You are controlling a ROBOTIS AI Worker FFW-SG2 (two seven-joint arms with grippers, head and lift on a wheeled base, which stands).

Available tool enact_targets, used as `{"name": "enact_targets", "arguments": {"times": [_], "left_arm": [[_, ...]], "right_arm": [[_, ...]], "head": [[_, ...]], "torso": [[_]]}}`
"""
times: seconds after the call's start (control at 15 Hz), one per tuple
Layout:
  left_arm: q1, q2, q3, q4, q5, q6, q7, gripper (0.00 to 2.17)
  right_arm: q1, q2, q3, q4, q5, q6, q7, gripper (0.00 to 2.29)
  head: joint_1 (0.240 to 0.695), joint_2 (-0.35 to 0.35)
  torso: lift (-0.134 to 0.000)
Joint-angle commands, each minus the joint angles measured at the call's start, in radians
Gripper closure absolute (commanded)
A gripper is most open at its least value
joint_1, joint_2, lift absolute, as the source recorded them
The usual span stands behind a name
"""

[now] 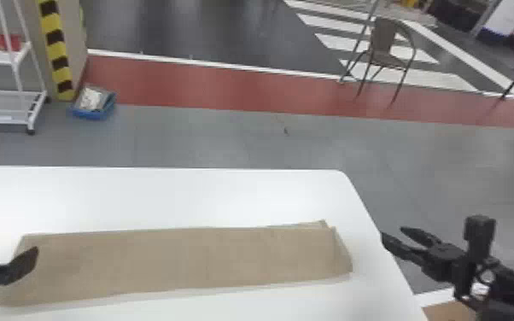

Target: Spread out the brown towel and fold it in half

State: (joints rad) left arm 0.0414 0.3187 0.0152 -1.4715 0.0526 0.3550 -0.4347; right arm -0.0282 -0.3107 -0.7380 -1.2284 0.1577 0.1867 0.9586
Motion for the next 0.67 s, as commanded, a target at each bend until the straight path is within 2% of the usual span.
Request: {"name": "enact_targets", "arguments": {"times": [0.0,0.33,0.6], "left_arm": [[-0.044,0.010,0.000,0.049,0.003,0.003,-0.004,0.14],[-0.087,0.025,-0.006,0.095,0.003,0.031,-0.024,0.14],[-0.103,0.030,-0.008,0.128,0.004,0.031,-0.032,0.14]], "right_arm": [[-0.024,-0.002,0.011,0.001,0.022,0.006,0.017,0.39],[-0.079,-0.010,0.012,0.046,0.059,0.009,0.049,0.39],[-0.105,-0.041,0.045,0.127,0.057,-0.025,0.084,0.39]], "head": [[0.695,-0.302],[0.695,-0.260],[0.695,-0.245]], "torso": [[0.000],[0.000],[0.000]]}}
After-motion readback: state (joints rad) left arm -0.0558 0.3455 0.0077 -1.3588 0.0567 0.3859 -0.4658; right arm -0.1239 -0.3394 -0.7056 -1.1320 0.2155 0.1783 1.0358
